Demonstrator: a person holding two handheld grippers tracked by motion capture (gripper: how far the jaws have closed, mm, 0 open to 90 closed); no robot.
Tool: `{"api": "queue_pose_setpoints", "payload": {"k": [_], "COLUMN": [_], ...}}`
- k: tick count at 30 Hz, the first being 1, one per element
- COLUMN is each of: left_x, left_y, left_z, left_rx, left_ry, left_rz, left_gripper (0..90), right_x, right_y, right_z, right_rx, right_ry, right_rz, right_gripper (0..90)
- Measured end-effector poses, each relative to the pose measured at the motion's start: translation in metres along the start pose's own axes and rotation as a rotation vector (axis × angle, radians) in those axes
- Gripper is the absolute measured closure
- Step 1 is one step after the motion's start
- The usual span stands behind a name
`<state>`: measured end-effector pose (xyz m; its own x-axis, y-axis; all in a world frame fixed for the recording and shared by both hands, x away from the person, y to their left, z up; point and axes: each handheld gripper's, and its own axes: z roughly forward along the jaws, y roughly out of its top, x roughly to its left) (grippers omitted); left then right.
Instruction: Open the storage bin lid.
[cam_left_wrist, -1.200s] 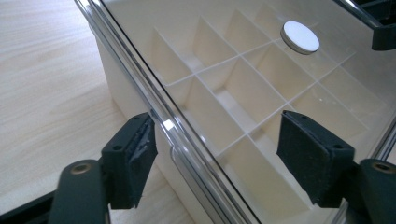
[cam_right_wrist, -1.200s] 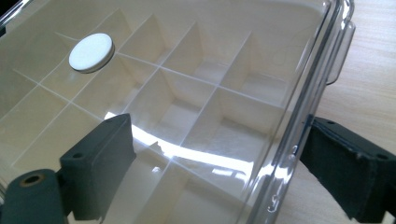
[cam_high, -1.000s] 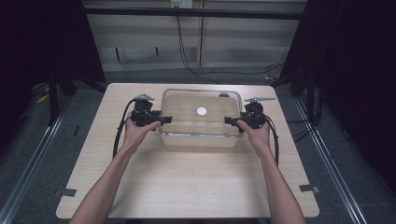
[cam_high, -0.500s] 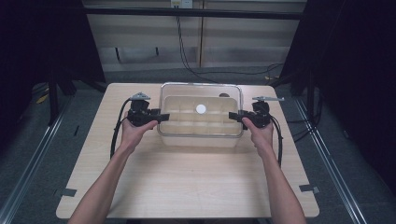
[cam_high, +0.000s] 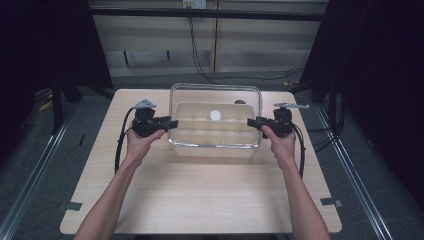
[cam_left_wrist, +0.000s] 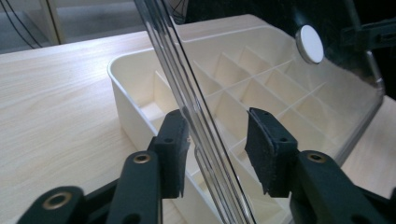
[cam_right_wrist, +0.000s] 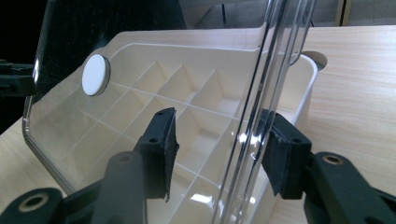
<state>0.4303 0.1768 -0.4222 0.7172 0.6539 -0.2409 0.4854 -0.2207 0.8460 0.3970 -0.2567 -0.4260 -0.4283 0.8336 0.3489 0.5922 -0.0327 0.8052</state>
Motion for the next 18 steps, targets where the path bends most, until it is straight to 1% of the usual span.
{"api": "queue_pose_setpoints", "payload": {"k": [1,2,3,4,9,13,15,18], "left_x": [0.000,0.000,-0.001,-0.002,-0.002,-0.001,-0.001,-0.003], "left_y": [0.000,-0.001,-0.001,-0.001,-0.003,-0.004,-0.005,-0.005], "left_z": [-0.002,-0.003,-0.004,-0.005,-0.007,-0.008,-0.008,-0.009], "left_rx": [-0.011,-0.008,-0.004,-0.001,-0.002,-0.001,0.000,0.004], "left_ry": [-0.010,-0.008,-0.005,-0.007,-0.018,-0.016,-0.014,-0.011], "left_rz": [-0.003,-0.003,-0.002,0.009,0.006,-0.003,-0.004,0.005], "left_gripper": [60.5,62.2,62.2,62.1,63.6,64.5,65.5,66.3], "right_x": [0.000,0.002,0.002,0.002,0.003,0.005,0.005,0.005], "right_y": [0.000,0.000,0.000,0.001,0.001,0.000,-0.001,-0.002], "right_z": [-0.002,-0.004,-0.004,-0.006,-0.008,-0.010,-0.013,-0.015], "right_rx": [-0.005,-0.015,-0.015,-0.018,-0.031,-0.034,-0.040,-0.046], "right_ry": [0.003,0.006,0.006,0.008,0.011,0.017,0.028,0.035], "right_rz": [0.005,0.007,0.007,0.007,0.016,0.022,0.027,0.031], "right_gripper": [51.3,53.1,53.1,53.4,54.5,56.3,58.4,59.7]}}
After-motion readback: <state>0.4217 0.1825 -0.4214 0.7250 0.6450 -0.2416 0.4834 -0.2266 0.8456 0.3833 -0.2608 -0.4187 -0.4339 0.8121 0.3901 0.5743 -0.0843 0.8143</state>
